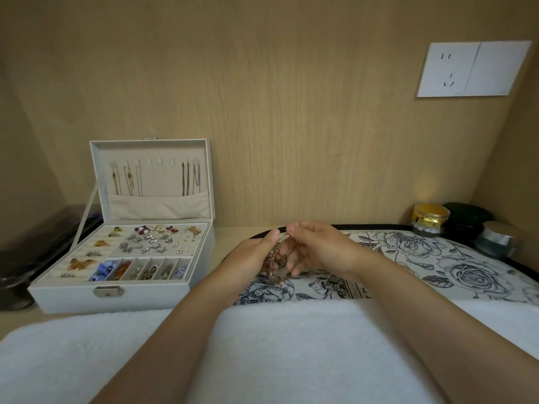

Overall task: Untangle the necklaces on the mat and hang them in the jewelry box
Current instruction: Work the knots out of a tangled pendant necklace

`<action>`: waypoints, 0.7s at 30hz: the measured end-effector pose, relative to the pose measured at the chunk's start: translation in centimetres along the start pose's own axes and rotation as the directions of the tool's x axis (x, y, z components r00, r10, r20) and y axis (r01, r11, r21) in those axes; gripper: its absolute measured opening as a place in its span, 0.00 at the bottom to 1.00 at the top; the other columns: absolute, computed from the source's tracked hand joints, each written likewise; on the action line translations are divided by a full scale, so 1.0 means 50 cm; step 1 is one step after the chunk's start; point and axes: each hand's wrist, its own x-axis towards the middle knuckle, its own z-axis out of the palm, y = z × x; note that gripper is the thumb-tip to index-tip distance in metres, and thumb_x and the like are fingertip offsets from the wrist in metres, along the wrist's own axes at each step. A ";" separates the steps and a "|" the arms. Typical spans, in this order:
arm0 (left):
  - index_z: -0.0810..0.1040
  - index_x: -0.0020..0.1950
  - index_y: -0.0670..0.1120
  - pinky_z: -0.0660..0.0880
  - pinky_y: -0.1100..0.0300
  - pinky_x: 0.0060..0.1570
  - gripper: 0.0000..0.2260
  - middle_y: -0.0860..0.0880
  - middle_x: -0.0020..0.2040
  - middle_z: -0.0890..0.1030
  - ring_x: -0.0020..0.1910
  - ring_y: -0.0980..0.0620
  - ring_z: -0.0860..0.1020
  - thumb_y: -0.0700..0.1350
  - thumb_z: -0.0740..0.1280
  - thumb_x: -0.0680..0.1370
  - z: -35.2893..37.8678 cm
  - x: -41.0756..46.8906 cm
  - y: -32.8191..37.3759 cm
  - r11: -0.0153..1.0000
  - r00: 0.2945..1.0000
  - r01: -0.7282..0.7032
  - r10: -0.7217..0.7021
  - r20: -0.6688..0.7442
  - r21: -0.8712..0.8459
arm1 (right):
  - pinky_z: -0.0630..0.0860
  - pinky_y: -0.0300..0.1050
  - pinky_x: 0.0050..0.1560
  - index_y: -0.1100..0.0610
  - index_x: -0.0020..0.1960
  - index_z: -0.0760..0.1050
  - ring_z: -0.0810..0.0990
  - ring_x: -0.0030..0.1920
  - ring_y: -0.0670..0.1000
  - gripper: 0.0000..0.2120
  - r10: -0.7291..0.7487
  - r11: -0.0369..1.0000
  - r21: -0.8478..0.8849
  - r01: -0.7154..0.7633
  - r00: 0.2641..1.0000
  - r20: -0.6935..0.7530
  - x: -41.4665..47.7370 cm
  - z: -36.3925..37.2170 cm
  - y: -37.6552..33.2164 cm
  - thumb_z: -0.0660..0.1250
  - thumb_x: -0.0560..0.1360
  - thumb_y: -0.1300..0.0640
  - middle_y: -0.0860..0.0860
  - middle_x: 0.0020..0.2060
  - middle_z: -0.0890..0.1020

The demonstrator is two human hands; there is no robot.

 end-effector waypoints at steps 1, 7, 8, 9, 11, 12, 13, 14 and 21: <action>0.84 0.44 0.52 0.73 0.46 0.64 0.22 0.50 0.44 0.86 0.52 0.46 0.82 0.68 0.63 0.74 -0.004 0.001 -0.002 0.999 0.999 -0.006 0.008 0.043 -0.050 | 0.80 0.48 0.34 0.62 0.53 0.71 0.79 0.33 0.55 0.10 0.008 0.999 0.032 -0.007 1.000 -0.020 0.001 0.002 -0.001 0.58 0.84 0.55 0.57 0.38 0.81; 0.71 0.30 0.50 0.70 0.40 0.66 0.18 0.44 0.39 0.77 0.43 0.46 0.79 0.62 0.69 0.67 -0.014 0.002 -0.001 0.992 0.986 -0.044 0.063 0.156 -0.121 | 0.75 0.42 0.33 0.57 0.46 0.70 0.61 0.27 0.47 0.08 -0.021 0.998 0.056 0.032 0.983 -0.185 0.003 -0.006 -0.004 0.59 0.84 0.58 0.48 0.30 0.65; 0.73 0.30 0.49 0.71 0.40 0.66 0.16 0.45 0.38 0.78 0.42 0.46 0.79 0.60 0.69 0.67 -0.016 0.004 -0.003 0.990 0.990 -0.054 0.069 0.119 -0.132 | 0.75 0.42 0.33 0.57 0.47 0.70 0.61 0.27 0.47 0.08 -0.028 0.999 0.037 0.036 0.977 -0.211 0.005 -0.005 -0.001 0.59 0.84 0.58 0.48 0.30 0.64; 0.77 0.32 0.47 0.71 0.40 0.66 0.14 0.45 0.39 0.81 0.43 0.46 0.80 0.57 0.70 0.68 -0.018 0.005 -0.005 0.985 0.994 -0.067 0.079 0.070 -0.156 | 0.76 0.43 0.34 0.57 0.46 0.69 0.63 0.28 0.47 0.09 -0.035 0.999 0.029 0.042 0.973 -0.229 0.006 -0.002 -0.001 0.59 0.84 0.57 0.49 0.31 0.65; 0.83 0.40 0.46 0.72 0.42 0.64 0.11 0.46 0.43 0.84 0.47 0.46 0.80 0.53 0.71 0.69 -0.022 0.007 -0.009 0.966 0.994 -0.107 0.111 0.004 -0.236 | 0.78 0.46 0.35 0.58 0.47 0.69 0.71 0.29 0.50 0.10 -0.038 0.996 0.073 0.057 0.971 -0.238 0.006 0.001 -0.002 0.58 0.84 0.54 0.53 0.34 0.72; 0.82 0.43 0.45 0.72 0.42 0.61 0.09 0.46 0.43 0.83 0.46 0.47 0.79 0.51 0.71 0.71 -0.021 0.005 -0.008 0.953 0.992 -0.123 0.126 -0.009 -0.276 | 0.79 0.46 0.35 0.59 0.48 0.70 0.75 0.31 0.51 0.10 -0.033 0.991 0.120 0.061 0.973 -0.228 0.007 0.002 -0.004 0.58 0.84 0.53 0.54 0.37 0.77; 0.79 0.43 0.46 0.74 0.44 0.55 0.06 0.46 0.42 0.82 0.44 0.48 0.78 0.48 0.72 0.74 -0.018 0.007 -0.010 0.946 0.990 -0.139 0.141 -0.014 -0.294 | 0.80 0.47 0.36 0.60 0.50 0.70 0.78 0.34 0.52 0.11 -0.025 0.983 0.175 0.062 0.978 -0.208 0.006 0.003 -0.005 0.58 0.84 0.53 0.55 0.41 0.81; 0.76 0.43 0.47 0.74 0.48 0.49 0.05 0.47 0.41 0.80 0.42 0.49 0.77 0.45 0.71 0.76 -0.014 0.008 -0.010 0.940 0.988 -0.149 0.151 -0.017 -0.306 | 0.80 0.47 0.36 0.60 0.50 0.70 0.80 0.36 0.52 0.11 -0.019 0.973 0.223 0.061 0.983 -0.184 0.006 0.004 -0.007 0.58 0.84 0.52 0.56 0.43 0.83; 0.71 0.53 0.44 0.75 0.57 0.37 0.04 0.48 0.34 0.81 0.34 0.50 0.79 0.41 0.66 0.81 -0.006 0.013 -0.009 0.935 0.980 -0.196 0.195 -0.033 -0.295 | 0.82 0.44 0.38 0.60 0.53 0.72 0.82 0.37 0.54 0.09 0.019 0.966 0.257 0.037 0.977 -0.213 0.004 -0.006 -0.009 0.61 0.83 0.54 0.55 0.37 0.83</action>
